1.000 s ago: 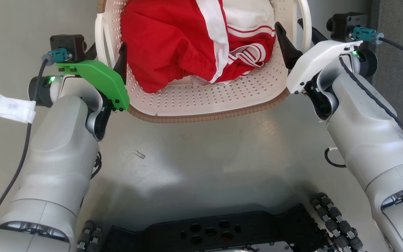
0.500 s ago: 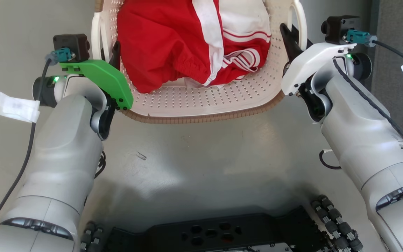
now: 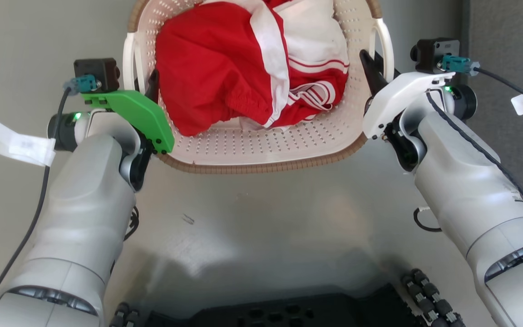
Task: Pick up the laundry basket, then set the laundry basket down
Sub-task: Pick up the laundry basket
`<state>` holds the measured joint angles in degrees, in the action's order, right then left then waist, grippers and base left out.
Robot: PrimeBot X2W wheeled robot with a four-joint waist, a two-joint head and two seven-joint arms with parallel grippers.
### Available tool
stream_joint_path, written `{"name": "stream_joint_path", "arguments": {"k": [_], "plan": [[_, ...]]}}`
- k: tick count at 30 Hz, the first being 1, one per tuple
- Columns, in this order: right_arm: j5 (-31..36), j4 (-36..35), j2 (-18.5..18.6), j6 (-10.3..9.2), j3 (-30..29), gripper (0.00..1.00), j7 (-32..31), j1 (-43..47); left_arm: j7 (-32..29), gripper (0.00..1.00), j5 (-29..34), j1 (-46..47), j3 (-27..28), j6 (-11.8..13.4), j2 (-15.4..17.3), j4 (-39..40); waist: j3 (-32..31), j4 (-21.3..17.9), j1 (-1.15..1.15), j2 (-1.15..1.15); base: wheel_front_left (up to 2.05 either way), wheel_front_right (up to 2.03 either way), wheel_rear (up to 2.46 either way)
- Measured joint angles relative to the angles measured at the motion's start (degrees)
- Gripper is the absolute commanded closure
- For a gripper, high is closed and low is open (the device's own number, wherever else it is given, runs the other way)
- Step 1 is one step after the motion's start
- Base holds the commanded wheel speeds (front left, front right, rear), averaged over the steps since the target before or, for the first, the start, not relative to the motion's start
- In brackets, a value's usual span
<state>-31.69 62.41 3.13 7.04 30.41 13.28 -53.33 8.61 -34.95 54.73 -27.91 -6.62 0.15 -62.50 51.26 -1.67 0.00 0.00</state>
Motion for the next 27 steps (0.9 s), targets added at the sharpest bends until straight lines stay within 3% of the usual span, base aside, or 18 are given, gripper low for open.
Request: {"name": "stream_joint_path", "arguments": {"k": [27], "plan": [[-7.34,2.21,-0.73,-0.07,7.88,1.00,-9.07,8.31,-7.25,1.00,-6.67,-9.05,-4.10,-0.51,-0.32,-4.46,-18.09,-0.34,0.00,0.00,0.00,0.00,0.00]]}}
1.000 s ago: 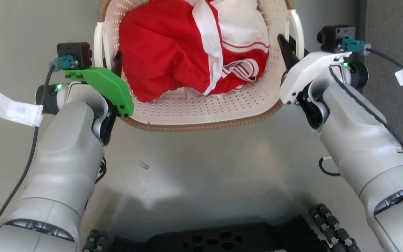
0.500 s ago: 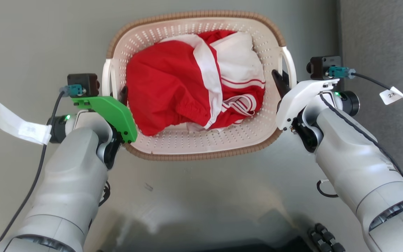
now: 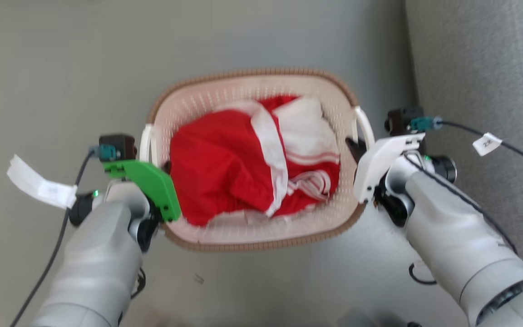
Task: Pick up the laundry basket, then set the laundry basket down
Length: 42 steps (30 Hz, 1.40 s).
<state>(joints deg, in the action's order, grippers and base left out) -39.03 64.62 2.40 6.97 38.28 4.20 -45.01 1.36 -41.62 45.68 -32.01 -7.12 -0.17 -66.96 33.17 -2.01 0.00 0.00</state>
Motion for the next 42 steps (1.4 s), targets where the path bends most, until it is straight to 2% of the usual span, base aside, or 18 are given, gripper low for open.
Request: {"name": "stream_joint_path", "arguments": {"k": [13,29,42], "plan": [[-3.44,-0.56,0.22,-0.08,4.07,1.00,-5.86,5.50,-5.43,1.00,-4.35,-7.11,-2.81,-0.01,0.07,-0.03,-9.79,-0.39,0.00,0.00,0.00,0.00,0.00],[-7.55,-1.65,0.47,-0.51,7.64,1.00,-9.88,12.44,-9.64,1.00,-8.15,-13.88,-4.72,0.00,0.34,0.12,-21.57,-0.70,0.00,0.00,0.00,0.00,0.00],[-9.96,-2.12,0.84,-0.52,10.03,1.00,-13.11,14.21,-11.88,1.00,-10.95,-16.52,-5.84,0.00,0.79,0.56,-27.36,-1.97,0.00,0.00,0.00,0.00,0.00]]}}
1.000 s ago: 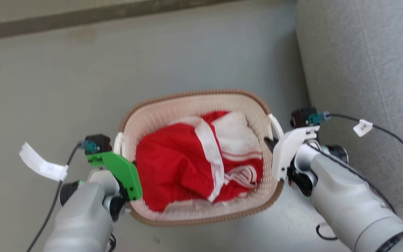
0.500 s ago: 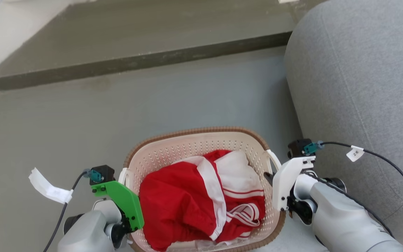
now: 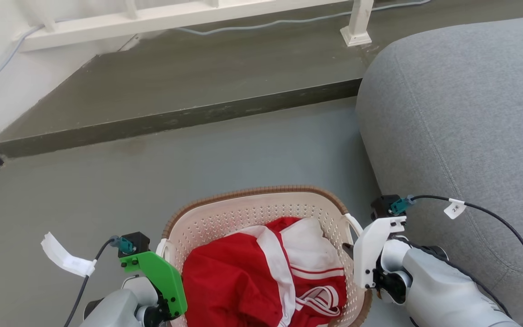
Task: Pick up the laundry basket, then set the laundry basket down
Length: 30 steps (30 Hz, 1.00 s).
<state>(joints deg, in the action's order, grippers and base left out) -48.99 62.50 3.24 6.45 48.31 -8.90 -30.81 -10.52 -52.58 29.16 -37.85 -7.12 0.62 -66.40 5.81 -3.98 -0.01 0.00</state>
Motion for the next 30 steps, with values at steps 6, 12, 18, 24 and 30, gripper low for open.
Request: {"name": "stream_joint_path", "arguments": {"k": [6,12,18,24,30], "plan": [[-0.55,0.07,0.12,0.00,0.13,1.00,-0.56,0.01,-0.62,1.00,-0.22,-0.02,-1.01,0.04,0.09,0.34,-0.65,-0.57,0.00,0.00,0.00,0.00,0.00],[-1.01,0.08,0.13,-0.01,0.45,1.00,-0.82,0.01,-1.03,1.00,-0.80,-0.03,-1.20,0.09,0.21,0.48,-0.65,-0.69,0.00,0.00,0.00,0.00,0.00],[-1.26,0.08,0.20,-0.01,0.86,1.00,-1.08,-0.05,-1.04,1.00,-1.21,-0.03,-1.53,0.18,0.25,0.51,-0.54,-0.68,0.00,0.00,0.00,0.00,0.00],[-1.60,0.08,0.27,-0.01,1.59,1.00,-1.08,-0.23,-1.04,1.00,-1.82,-0.03,-2.21,0.66,0.27,0.58,-0.42,-0.59,0.00,0.00,0.00,0.00,0.00],[-2.12,0.10,0.27,-0.02,2.03,1.00,-1.08,-0.26,-1.03,1.00,-2.37,-0.02,-2.63,0.67,0.31,0.59,-0.30,-0.56,0.00,0.00,0.00,0.00,0.00]]}}
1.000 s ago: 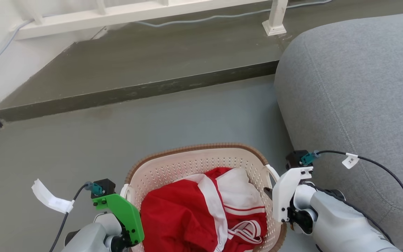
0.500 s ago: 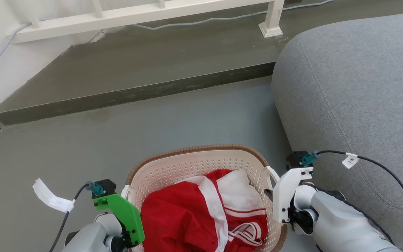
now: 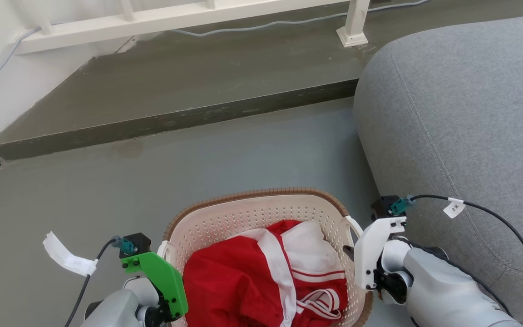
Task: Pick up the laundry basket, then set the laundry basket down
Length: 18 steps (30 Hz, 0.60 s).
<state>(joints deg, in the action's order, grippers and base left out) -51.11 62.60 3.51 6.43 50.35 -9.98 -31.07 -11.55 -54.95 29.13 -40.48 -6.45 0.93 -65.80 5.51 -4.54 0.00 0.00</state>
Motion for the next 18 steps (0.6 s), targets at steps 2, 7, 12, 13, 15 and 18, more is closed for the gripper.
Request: {"name": "stream_joint_path", "arguments": {"k": [2,7,12,13,15,18], "plan": [[-0.07,0.01,0.00,0.00,0.12,1.00,0.00,-0.05,0.01,1.00,-0.13,0.00,-0.12,0.10,0.00,0.00,0.04,0.01,0.00,0.00,0.00,0.00,0.00],[-0.41,0.11,0.00,0.00,0.43,1.00,0.01,-0.13,0.01,1.00,-0.34,0.00,-0.37,0.25,0.01,0.04,0.07,0.03,0.00,0.00,0.00,0.00,0.00],[-0.90,0.24,0.00,0.00,0.69,1.00,0.01,-0.15,0.02,1.00,-0.85,0.00,-0.63,0.48,0.02,0.05,0.07,0.02,0.00,0.00,0.00,0.00,0.00],[-0.92,0.24,0.00,0.00,0.75,1.00,0.01,-0.15,0.02,1.00,-0.85,0.00,-0.70,0.48,0.02,0.05,0.06,0.02,0.00,0.00,0.00,0.00,0.00],[-1.02,0.25,0.00,0.00,0.89,1.00,0.01,-0.15,0.02,1.00,-0.85,0.01,-0.94,0.49,0.02,0.07,0.06,0.01,0.00,0.00,0.00,0.00,0.00],[-1.30,0.33,0.02,0.00,1.18,1.00,0.02,-0.15,0.02,1.00,-0.91,0.01,-1.36,0.49,0.03,0.15,0.06,0.01,0.00,0.00,0.00,0.00,0.00]]}}
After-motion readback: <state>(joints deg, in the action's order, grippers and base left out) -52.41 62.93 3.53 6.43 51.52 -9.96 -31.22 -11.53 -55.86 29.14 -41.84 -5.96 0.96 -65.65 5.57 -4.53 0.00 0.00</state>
